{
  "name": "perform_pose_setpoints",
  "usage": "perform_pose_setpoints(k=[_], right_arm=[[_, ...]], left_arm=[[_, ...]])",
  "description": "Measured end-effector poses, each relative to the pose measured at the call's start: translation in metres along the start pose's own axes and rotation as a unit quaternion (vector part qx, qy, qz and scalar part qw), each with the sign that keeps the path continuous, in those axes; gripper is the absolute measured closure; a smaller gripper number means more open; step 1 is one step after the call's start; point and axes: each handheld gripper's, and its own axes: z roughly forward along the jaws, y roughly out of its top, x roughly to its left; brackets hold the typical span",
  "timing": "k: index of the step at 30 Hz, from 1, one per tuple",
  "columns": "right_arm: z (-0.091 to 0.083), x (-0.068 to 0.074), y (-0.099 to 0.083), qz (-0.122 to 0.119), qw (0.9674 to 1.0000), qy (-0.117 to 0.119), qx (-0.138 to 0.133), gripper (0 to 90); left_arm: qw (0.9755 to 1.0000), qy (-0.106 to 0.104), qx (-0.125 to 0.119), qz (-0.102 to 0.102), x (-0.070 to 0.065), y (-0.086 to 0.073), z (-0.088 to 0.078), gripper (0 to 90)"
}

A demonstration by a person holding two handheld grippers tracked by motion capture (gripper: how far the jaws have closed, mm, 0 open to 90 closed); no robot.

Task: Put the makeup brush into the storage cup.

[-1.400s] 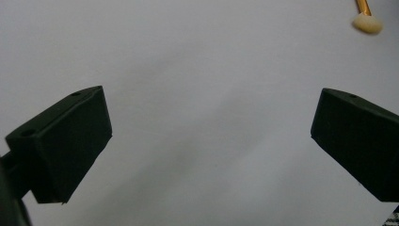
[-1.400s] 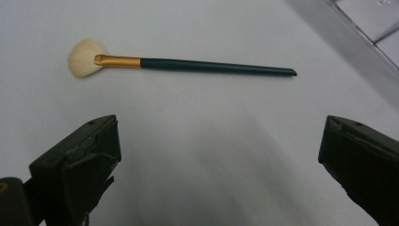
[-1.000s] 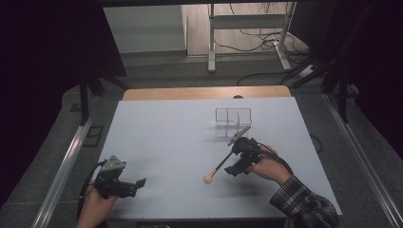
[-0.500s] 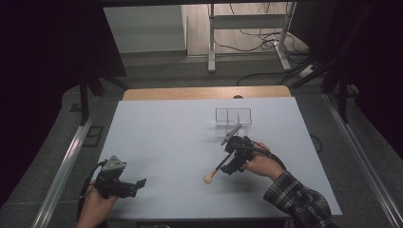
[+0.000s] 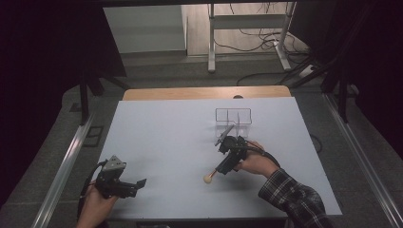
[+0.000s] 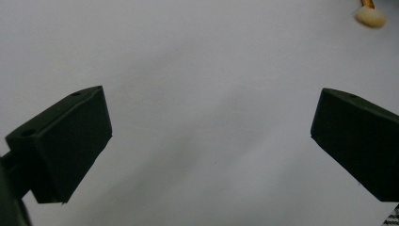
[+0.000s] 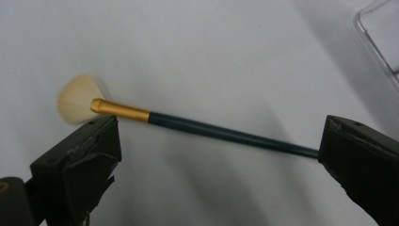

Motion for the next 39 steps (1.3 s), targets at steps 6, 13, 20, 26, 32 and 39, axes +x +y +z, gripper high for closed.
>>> perform_pose_setpoints(k=[6, 13, 20, 26, 32, 39], right_arm=[[0.005, 0.003, 0.008, -0.011, 0.9999, 0.009, 0.003, 0.2], [0.012, 0.007, 0.013, -0.026, 0.9994, 0.021, 0.01, 0.5], [0.018, 0.007, 0.013, -0.029, 0.9993, 0.018, 0.013, 2.8], [0.024, 0.005, 0.009, -0.03, 0.9989, 0.026, 0.022, 5.9], [0.025, 0.004, 0.007, -0.043, 0.9985, 0.028, 0.021, 9.3], [0.015, 0.004, 0.005, -0.074, 0.9962, 0.042, 0.017, 49.0]], left_arm=[[1.0, 0.0, 0.001, 0.0, 0.0, 0.0, 0.0, 0.0], [1.0, -0.001, 0.003, 0.0, 0.0, 0.0, 0.0, 0.0], [1.0, -0.002, 0.004, 0.001, 0.0, 0.0, 0.001, 0.0], [1.0, -0.002, 0.006, 0.001, 0.0, 0.0, 0.001, 0.0], [1.0, -0.002, 0.008, 0.001, 0.0, 0.0, 0.002, 0.0], [0.9999, -0.002, 0.012, 0.004, -0.001, 0.0, 0.002, 0.0]])
